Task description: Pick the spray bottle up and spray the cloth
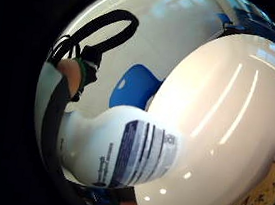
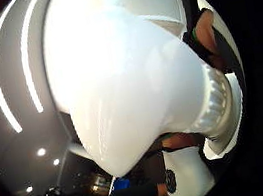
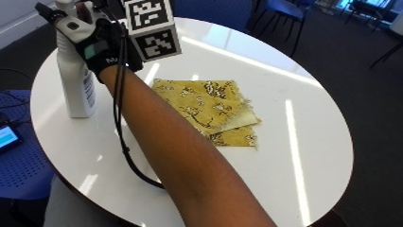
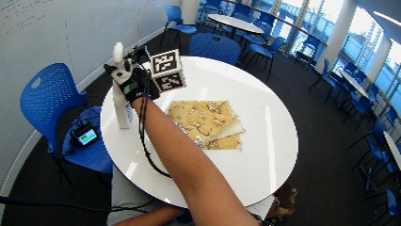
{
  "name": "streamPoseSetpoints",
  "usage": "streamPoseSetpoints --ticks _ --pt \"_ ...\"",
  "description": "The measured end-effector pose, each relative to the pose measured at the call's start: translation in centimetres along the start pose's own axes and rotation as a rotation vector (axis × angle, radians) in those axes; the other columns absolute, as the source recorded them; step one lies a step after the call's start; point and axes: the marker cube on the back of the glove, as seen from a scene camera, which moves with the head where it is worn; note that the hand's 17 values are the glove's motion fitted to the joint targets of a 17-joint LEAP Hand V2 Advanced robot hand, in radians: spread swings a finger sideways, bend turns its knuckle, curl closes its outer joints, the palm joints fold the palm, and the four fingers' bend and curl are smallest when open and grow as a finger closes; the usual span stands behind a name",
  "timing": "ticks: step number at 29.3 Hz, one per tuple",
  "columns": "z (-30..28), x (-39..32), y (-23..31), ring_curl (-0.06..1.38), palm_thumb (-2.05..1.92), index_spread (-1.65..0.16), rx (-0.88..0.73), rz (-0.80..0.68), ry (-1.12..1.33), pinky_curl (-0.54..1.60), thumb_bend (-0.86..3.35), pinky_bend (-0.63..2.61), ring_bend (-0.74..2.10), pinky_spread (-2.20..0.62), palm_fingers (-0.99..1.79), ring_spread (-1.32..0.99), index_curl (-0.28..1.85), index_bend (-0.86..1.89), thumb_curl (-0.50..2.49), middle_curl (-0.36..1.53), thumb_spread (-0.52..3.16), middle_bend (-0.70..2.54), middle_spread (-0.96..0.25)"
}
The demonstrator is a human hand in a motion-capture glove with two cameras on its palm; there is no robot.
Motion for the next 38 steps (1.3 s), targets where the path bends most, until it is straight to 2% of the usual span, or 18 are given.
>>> streamPoseSetpoints --ticks 7,13,21,25,32,38 --pt "-2.2 0.9 0.8 0.41 0.65 -0.31 -0.008 0.027 0.044 0.33 -0.07 0.18 0.57 -0.06 1.07 -0.17 0.52 0.18 0.63 0.46 0.84 0.52 -0.17" --pt "-4.3 2.0 2.0 0.41 0.58 -0.33 -0.090 0.047 0.093 0.37 -0.06 0.27 0.49 0.04 0.67 -0.12 0.46 0.06 0.55 0.41 0.89 0.33 -0.13" --pt "-8.9 0.7 5.1 0.38 0.52 -0.36 -0.090 -0.065 0.299 0.37 -0.04 0.33 0.51 0.11 0.56 -0.11 0.34 0.06 0.48 0.37 0.96 0.20 -0.10" --pt "-10.4 0.6 7.3 0.38 0.49 -0.38 -0.075 -0.159 0.508 0.37 -0.04 0.35 0.51 0.14 0.51 -0.11 0.31 0.08 0.44 0.35 0.99 0.16 -0.10" --pt "-10.2 -0.7 10.4 0.37 0.42 -0.41 -0.045 -0.292 0.798 0.37 -0.04 0.36 0.52 0.16 0.47 -0.10 0.27 0.11 0.39 0.34 1.04 0.17 -0.11" --pt "-9.1 -3.4 14.8 0.36 0.38 -0.43 -0.102 -0.428 1.005 0.36 -0.04 0.32 0.52 0.18 0.44 -0.10 0.26 0.13 0.36 0.33 1.05 0.19 -0.11"
